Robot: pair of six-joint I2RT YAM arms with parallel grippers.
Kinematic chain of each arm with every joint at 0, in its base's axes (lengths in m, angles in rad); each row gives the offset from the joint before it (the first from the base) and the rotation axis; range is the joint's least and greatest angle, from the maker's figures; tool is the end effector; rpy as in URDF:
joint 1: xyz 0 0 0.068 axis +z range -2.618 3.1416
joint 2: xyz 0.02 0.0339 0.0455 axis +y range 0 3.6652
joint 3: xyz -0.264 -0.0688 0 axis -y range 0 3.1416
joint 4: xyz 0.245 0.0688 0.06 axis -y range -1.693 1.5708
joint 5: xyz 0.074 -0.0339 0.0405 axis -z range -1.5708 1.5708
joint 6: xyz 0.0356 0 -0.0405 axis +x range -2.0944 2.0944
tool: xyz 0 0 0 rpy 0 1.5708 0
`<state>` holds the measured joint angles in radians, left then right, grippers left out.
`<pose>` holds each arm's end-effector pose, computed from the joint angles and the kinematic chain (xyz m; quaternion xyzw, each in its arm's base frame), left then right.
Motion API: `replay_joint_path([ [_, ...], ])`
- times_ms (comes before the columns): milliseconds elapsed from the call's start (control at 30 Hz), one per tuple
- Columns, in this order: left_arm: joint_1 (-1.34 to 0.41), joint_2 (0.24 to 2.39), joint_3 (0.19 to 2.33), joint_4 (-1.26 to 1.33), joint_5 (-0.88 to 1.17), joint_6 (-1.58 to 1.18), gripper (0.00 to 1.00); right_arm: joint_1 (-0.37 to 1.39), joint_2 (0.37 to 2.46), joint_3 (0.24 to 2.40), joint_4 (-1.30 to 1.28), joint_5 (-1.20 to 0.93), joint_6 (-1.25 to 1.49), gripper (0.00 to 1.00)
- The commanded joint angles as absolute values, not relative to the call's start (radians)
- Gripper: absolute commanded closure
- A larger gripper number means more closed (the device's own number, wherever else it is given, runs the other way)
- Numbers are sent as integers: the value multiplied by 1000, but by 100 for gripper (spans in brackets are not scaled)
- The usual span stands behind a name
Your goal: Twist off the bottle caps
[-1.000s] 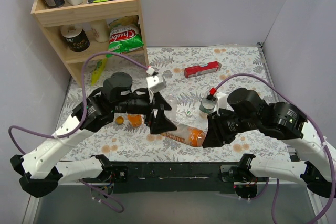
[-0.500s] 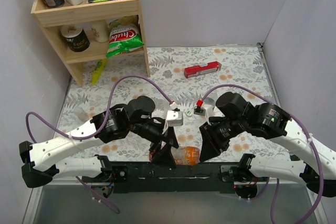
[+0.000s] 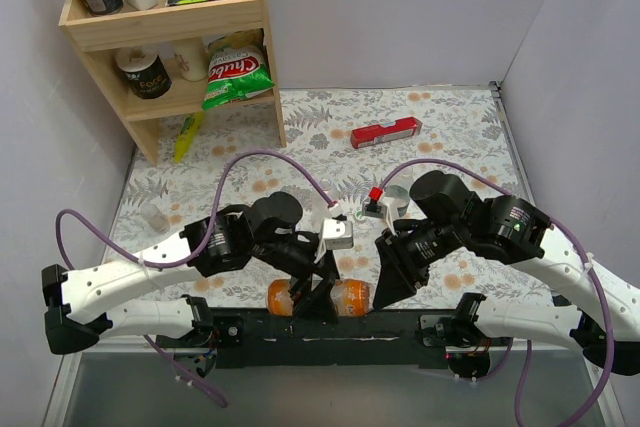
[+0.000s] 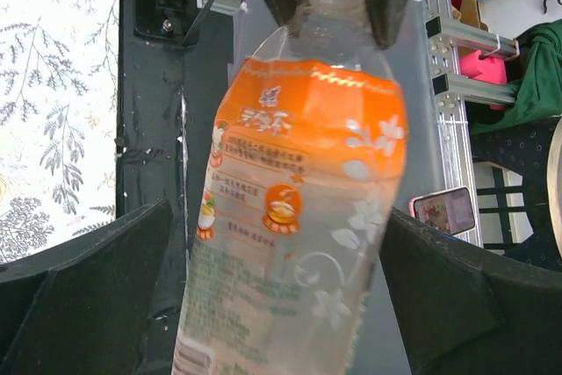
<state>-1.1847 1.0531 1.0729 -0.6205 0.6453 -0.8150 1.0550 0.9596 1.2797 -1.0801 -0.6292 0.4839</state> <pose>0.0621 -0.2097 0.3498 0.2995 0.7975 -0.5236 0.0030 0.0591 0.1466 0.3929 -0.3632 0.8041 0.4652 0.0715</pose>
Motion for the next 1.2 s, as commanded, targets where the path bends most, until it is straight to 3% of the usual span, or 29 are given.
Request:
replay_joint_path([
  [0,-1204,1049,1057,-618,653,-813,4,1055,959,1309,-1014,-666,465,99],
  [267,-1206,1068,1065,-644,701,-813,48,1055,953,1293,-1005,-643,460,99],
  [333,-1206,1072,1062,-644,707,-818,55,1055,956,1295,-1006,-640,454,99],
  [533,-1206,1055,1033,-611,683,-880,64,1055,973,1331,-1011,-585,452,99],
  [600,-1206,1023,968,-527,608,-942,69,1055,976,1357,-1008,-508,465,69],
  [667,-1206,964,925,-471,530,-1035,69,1055,971,1368,-976,-404,518,51],
  [700,-1204,944,884,-433,458,-1061,70,1055,965,1376,-956,-364,544,32],
  [933,-1204,810,793,-347,146,-1212,71,1054,888,1303,-729,-39,761,19],
  [1167,-1204,739,755,-253,22,-1270,71,1054,874,1241,-589,182,833,21],
])
